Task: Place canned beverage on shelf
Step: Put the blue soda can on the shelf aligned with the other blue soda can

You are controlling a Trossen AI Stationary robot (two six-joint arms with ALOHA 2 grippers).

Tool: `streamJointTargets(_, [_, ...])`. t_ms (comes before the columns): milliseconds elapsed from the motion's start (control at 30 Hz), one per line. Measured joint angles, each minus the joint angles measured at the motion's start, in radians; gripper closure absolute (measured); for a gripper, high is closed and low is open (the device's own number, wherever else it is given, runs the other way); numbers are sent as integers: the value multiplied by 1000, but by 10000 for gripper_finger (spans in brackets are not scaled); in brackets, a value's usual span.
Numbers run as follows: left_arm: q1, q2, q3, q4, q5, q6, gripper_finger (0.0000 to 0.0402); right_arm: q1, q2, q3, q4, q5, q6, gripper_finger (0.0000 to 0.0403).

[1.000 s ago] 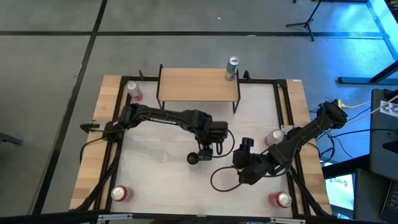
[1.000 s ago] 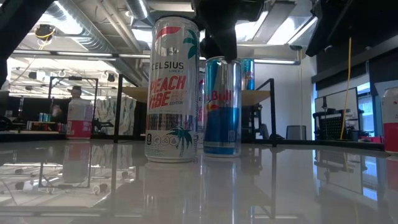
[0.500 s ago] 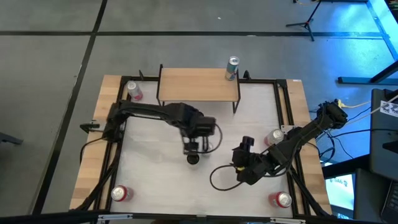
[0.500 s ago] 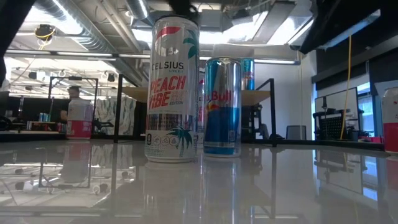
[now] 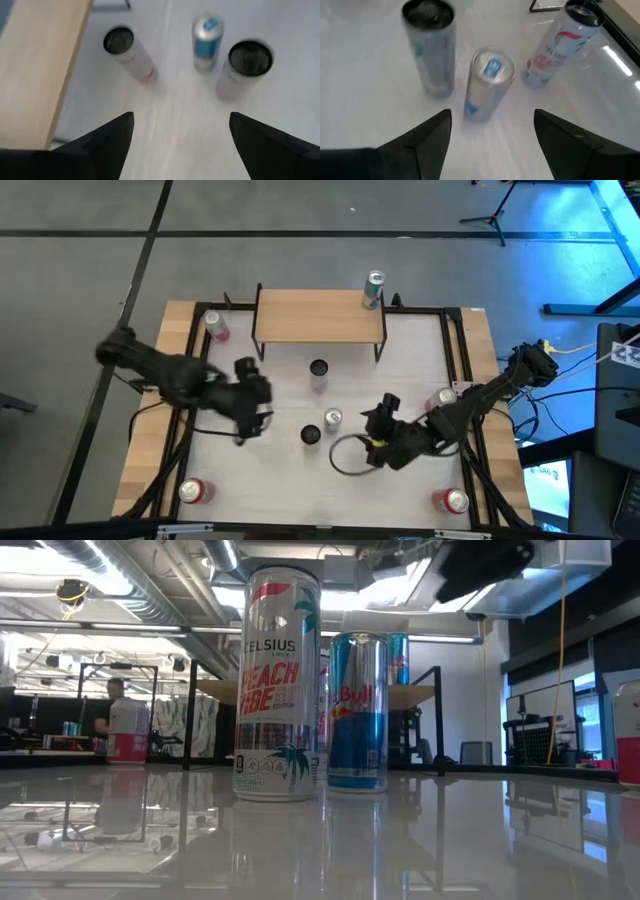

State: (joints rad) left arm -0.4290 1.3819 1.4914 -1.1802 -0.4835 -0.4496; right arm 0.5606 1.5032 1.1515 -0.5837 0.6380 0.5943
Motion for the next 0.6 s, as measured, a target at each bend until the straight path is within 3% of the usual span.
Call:
streamJointTargets(200, [-100,-238,-399,414,-197,59,83,-111,13,0,150,-89,-148,126])
streamJointTargets(367, [-107,-314,-675,826,-282,231,83,-168,59,0,248,-151,-279,126])
streamJointTargets(467, [-93,-315,-783,1042,-277,383,83,-189,99,0,281,-161,-343,126])
streamJointTargets(600, [-72,-316,-813,1110,-261,482,83,-208,124,0,304,-183,-376,126])
